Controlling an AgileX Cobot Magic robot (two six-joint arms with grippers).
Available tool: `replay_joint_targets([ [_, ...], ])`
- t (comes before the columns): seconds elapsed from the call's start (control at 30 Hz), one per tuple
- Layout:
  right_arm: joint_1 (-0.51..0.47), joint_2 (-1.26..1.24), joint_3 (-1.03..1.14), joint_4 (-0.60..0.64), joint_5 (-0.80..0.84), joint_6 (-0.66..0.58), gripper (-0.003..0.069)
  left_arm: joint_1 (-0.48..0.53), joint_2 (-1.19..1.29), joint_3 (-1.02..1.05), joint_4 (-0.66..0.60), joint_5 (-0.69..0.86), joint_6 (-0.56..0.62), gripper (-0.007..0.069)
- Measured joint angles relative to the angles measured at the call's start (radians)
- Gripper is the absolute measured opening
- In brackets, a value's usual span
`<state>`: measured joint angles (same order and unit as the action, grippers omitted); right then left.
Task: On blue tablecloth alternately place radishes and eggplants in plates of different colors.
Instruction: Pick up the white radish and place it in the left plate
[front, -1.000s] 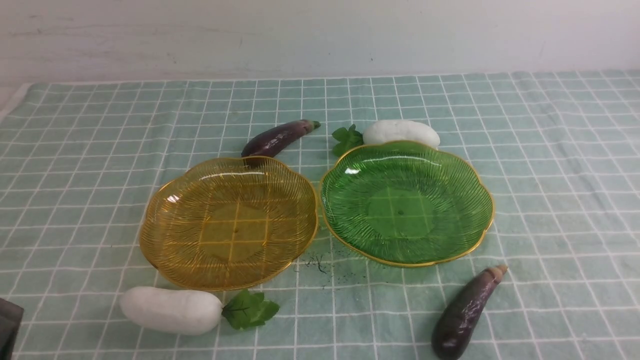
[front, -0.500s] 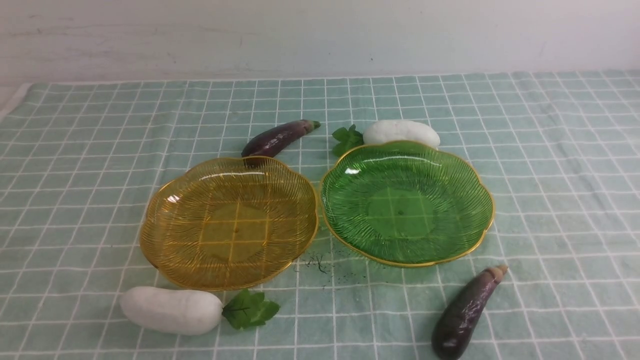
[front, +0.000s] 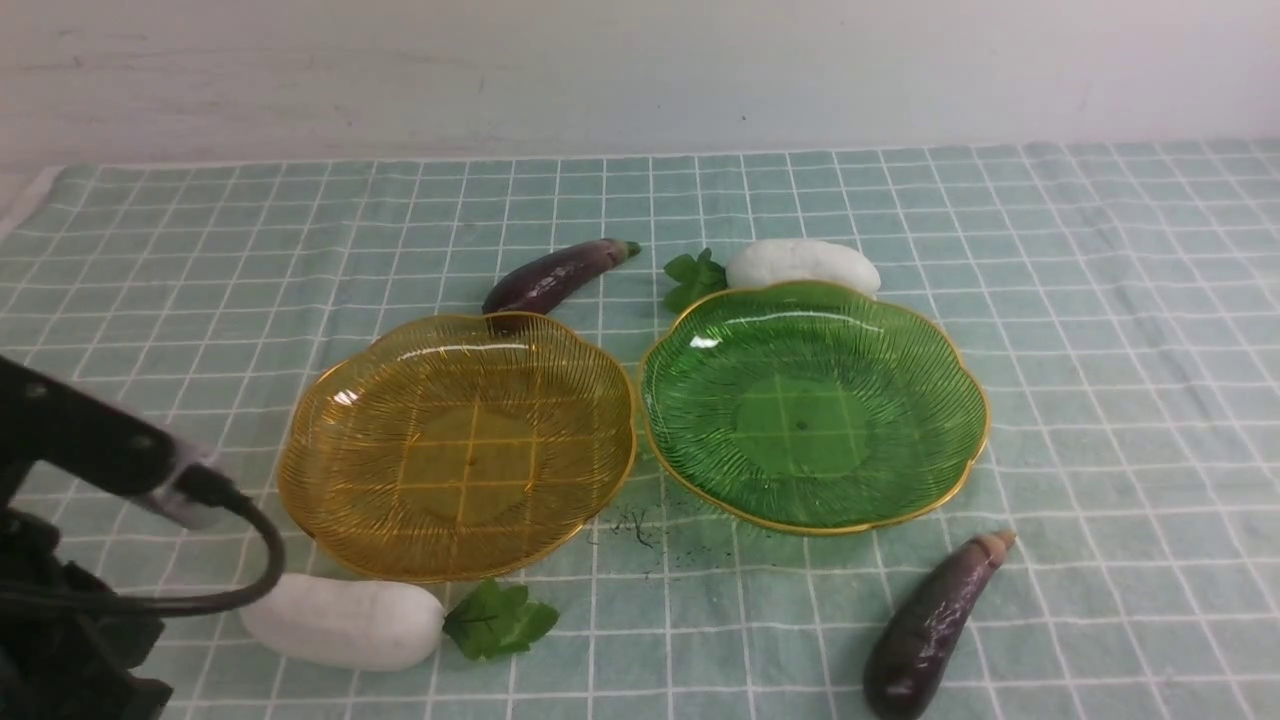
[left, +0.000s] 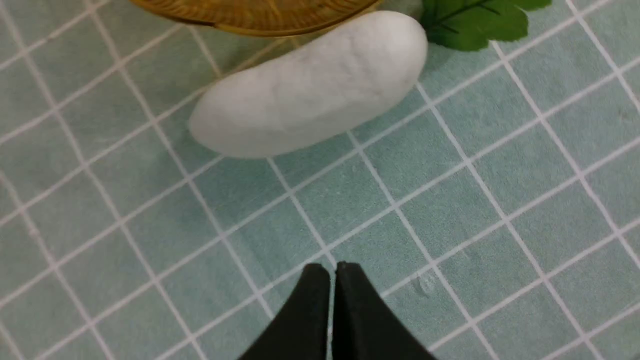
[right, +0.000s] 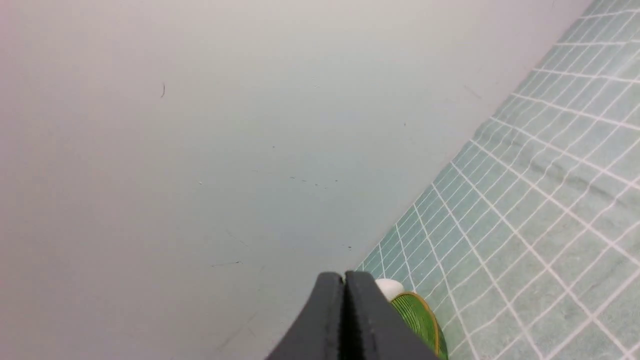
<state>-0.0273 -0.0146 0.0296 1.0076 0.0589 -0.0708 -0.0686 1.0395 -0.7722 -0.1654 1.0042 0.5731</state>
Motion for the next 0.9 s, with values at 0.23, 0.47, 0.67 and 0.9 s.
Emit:
replay_joint_targets([
  [0.23, 0.003, 0.146, -0.206, 0.016, 0.382, -0.171, -0.0014, -0.06, 0.157, -0.008, -0.066, -0.073, 0.171, -0.0003],
  [0.47, 0.003, 0.51, -0.391, 0.008, 0.688, -0.409, -0.0014, -0.064, 0.22, -0.008, -0.055, -0.305, 0.259, 0.0105],
  [0.67, 0.003, 0.635, -0.4, 0.012, 0.754, -0.467, -0.0014, -0.064, 0.297, -0.008, -0.051, -0.329, 0.338, 0.0272],
  [0.9, 0.003, 0.643, -0.403, 0.016, 0.76, -0.498, -0.0014, -0.064, 0.397, -0.008, 0.018, -0.328, 0.4, 0.0498],
])
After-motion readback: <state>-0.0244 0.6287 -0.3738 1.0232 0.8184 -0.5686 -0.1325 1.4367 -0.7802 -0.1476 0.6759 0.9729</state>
